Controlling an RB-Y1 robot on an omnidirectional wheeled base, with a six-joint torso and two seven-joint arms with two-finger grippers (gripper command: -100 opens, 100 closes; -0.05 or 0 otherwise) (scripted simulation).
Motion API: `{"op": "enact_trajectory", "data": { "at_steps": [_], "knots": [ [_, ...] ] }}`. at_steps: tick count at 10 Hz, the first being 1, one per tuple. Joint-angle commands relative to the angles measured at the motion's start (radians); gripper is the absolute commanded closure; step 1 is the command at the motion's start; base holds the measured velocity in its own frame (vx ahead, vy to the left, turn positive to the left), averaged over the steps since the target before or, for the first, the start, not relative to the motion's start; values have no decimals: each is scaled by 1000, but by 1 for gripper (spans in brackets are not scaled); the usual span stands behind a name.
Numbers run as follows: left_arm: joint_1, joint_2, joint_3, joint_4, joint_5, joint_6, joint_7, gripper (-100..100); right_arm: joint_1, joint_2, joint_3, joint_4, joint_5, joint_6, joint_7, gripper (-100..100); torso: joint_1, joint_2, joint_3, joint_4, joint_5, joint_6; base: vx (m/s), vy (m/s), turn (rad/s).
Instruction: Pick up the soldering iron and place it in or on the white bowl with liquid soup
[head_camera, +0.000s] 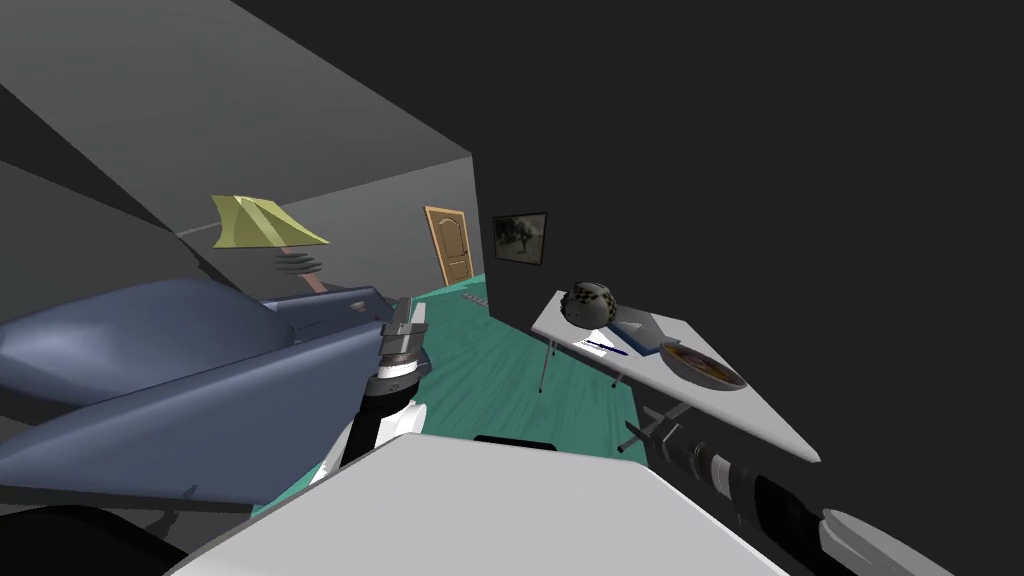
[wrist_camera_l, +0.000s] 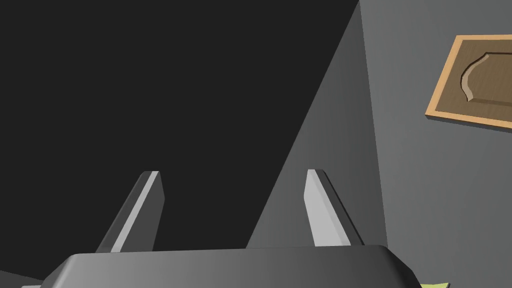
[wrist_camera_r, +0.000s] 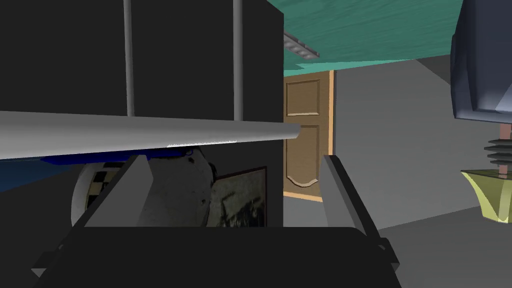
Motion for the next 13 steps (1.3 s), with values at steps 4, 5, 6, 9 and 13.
{"op": "enact_trajectory", "data": {
  "at_steps": [4,5,6,9,13],
  "knots": [
    [0,0,0,0,0,0,0,0,-10,-127,28,105,65,-28,23,-100,1,-1,0,0,0,-1,35,57,116],
    [0,0,0,0,0,0,0,0,-12,-154,40,141,93,-43,34,-100,0,-1,-1,0,0,0,44,59,129],
    [0,0,0,0,0,0,0,0,-12,-180,40,151,93,-43,34,-100,0,-1,-1,0,0,0,44,40,77],
    [0,0,0,0,0,0,0,0,-14,-270,67,228,143,-73,53,-100,0,-2,-1,0,0,0,61,49,130],
    [0,0,0,0,0,0,0,0,-16,-370,95,308,185,-101,67,-100,0,-1,-1,0,0,0,59,40,108]
  ]
}}
